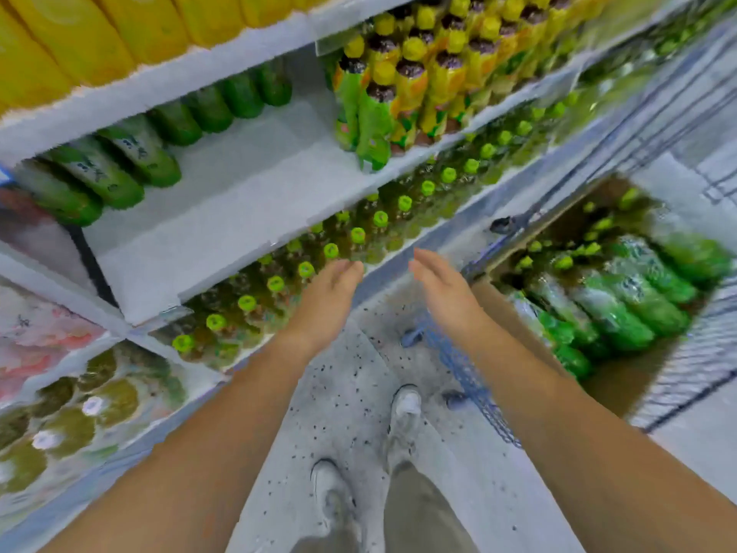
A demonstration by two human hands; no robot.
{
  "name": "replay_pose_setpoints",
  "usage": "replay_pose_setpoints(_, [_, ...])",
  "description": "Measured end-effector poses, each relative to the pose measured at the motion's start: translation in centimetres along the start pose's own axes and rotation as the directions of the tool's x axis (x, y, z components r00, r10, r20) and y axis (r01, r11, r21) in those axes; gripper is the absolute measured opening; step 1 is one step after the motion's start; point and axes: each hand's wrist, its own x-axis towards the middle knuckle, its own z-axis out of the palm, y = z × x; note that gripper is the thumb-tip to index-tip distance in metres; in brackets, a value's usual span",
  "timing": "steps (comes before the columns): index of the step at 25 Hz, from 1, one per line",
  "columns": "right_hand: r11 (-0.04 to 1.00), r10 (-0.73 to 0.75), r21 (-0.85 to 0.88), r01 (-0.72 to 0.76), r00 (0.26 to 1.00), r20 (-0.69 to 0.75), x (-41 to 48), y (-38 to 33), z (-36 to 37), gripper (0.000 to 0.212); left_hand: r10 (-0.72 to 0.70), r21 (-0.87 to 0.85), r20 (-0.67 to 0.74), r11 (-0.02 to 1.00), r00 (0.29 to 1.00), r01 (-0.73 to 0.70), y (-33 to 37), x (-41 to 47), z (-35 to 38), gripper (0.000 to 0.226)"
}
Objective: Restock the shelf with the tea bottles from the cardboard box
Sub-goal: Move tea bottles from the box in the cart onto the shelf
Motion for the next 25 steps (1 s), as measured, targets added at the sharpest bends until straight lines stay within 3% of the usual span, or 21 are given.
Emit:
replay_pose_setpoints(4, [0.997, 0.065, 0.052, -0.055, 0.975, -0.212, -4.8, 4.2, -7.9, 0.047, 0.011, 0.023, 0.176, 1.0, 0.984, -0.015, 2.7, -2.4, 8.8, 0.053])
replay_pose_setpoints(7, [0.99, 0.133, 0.077, -0.116, 0.952, -0.276, -7.6, 7.2, -14.2, 0.047, 0.022, 0.02, 0.336, 0.999, 0.941, -0.03, 5.0, -3.3, 15.7, 0.055])
replay_pose_setpoints(11, [0.98, 0.19, 0.125, -0.154, 0.91, -0.368, -8.1, 12.7, -22.3, 0.049, 0.021, 0.049, 0.432, 0.998, 0.902, -0.046, 7.8, -2.6, 25.4, 0.058])
replay_pose_setpoints(15, [0.972, 0.223, 0.017, -0.233, 0.902, -0.37, -5.8, 17.2, -29.4, 0.054, -0.104, 0.107, 0.407, 0.992, 0.907, 0.066, 8.4, 0.3, 34.2, 0.065])
replay_pose_setpoints(20, [0.928, 0.238, -0.203, -0.313, 0.916, -0.324, -0.2, 20.1, -37.3, 0.057, -0.221, 0.074, 0.271, 0.975, 0.937, 0.208, 8.4, 5.2, 41.8, 0.07])
replay_pose_setpoints(25, [0.841, -0.016, -0.486, -0.238, 0.887, -0.462, 5.2, 19.1, -43.2, 0.046, -0.398, -0.036, 0.29, 0.904, 0.87, 0.426, 7.9, 9.3, 47.4, 0.099])
